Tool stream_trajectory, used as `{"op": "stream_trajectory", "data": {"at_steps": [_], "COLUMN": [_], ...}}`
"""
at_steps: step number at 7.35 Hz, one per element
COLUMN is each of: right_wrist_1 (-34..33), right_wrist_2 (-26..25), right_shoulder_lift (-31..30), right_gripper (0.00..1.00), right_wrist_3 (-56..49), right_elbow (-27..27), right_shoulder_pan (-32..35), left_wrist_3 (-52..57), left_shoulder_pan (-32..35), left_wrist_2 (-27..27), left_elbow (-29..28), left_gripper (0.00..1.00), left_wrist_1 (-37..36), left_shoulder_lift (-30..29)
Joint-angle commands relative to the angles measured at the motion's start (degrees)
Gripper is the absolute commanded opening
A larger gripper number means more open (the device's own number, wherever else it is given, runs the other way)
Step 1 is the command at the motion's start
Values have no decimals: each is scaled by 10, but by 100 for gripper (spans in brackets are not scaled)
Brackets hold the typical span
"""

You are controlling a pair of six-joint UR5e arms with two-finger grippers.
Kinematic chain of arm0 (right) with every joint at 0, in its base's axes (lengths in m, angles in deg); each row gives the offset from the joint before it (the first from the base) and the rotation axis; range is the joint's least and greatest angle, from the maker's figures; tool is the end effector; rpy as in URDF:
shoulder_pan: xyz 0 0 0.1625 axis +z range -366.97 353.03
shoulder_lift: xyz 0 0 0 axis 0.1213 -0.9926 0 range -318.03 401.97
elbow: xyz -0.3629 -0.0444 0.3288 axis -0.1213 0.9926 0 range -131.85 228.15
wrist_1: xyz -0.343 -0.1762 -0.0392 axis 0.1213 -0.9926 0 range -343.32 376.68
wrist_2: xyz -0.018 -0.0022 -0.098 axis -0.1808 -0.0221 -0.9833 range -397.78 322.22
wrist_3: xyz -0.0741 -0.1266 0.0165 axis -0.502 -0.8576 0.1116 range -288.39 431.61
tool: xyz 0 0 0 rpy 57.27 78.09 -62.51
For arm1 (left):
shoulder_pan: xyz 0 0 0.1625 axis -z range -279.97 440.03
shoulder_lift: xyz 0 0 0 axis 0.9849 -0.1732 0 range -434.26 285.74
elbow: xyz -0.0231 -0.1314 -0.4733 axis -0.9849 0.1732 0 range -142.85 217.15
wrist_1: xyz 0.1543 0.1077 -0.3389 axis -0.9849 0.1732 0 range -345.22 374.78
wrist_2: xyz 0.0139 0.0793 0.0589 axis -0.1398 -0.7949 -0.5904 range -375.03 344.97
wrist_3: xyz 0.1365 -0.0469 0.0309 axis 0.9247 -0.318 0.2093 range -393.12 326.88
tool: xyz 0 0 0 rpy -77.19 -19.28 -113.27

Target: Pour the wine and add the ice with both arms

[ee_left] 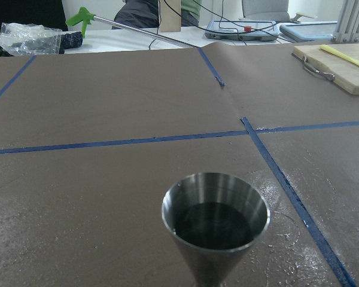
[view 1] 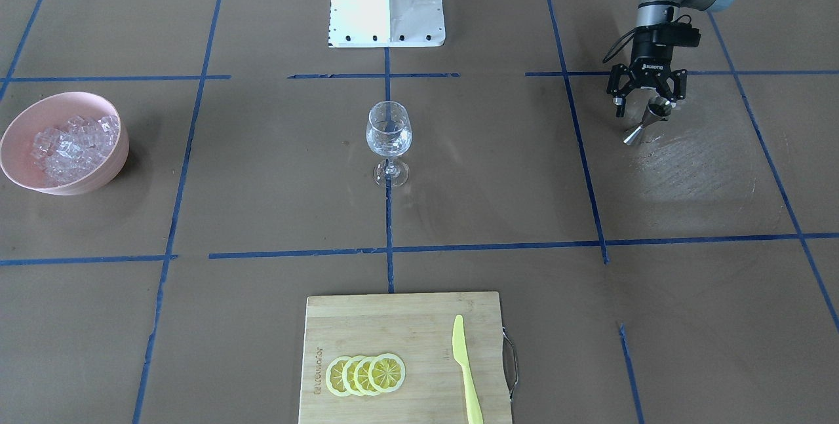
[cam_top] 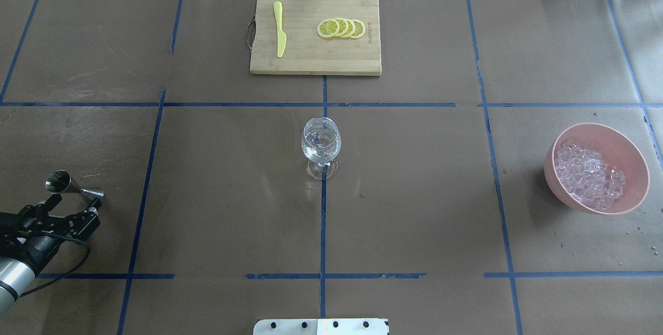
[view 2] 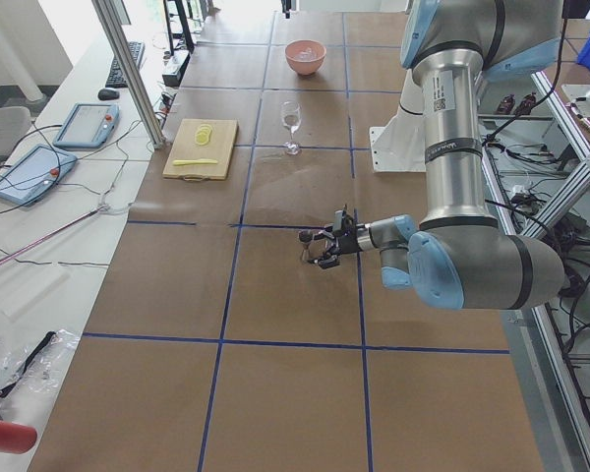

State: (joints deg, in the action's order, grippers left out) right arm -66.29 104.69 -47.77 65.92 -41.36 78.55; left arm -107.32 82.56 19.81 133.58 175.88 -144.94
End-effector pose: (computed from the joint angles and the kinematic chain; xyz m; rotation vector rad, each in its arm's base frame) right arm -0.0210 -0.4756 0.7331 0.1202 -0.9153 -0.2191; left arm 0.3048 -0.2682 0.6673 1.0058 0.7761 -0.2884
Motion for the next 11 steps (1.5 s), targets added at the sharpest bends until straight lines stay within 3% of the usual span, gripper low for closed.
{"op": "stream_trajectory", "data": {"at_steps": [1, 5, 8, 11], "right_wrist_1": [0, 0, 0, 0], "right_wrist_2": [-1, -1, -1, -1], "right_shoulder_lift": [0, 0, 1, 0], "right_gripper": [100, 100, 100, 100], "right_wrist_3": [0, -1, -1, -1], "right_elbow": [0, 0, -4, -3], "right_shoulder_pan": [0, 0, 0, 0], "left_wrist_3": [0, 3, 6, 6], "left_shoulder_pan": [0, 0, 0, 0], "left_wrist_2": [-6, -80, -125, -145], "left_elbow": [-7, -45, -63, -70], "left_gripper": [89, 90, 75, 71], "left_wrist_1": [1, 40, 40, 40], "left_shoulder_lift": [-10, -30, -46, -47]}}
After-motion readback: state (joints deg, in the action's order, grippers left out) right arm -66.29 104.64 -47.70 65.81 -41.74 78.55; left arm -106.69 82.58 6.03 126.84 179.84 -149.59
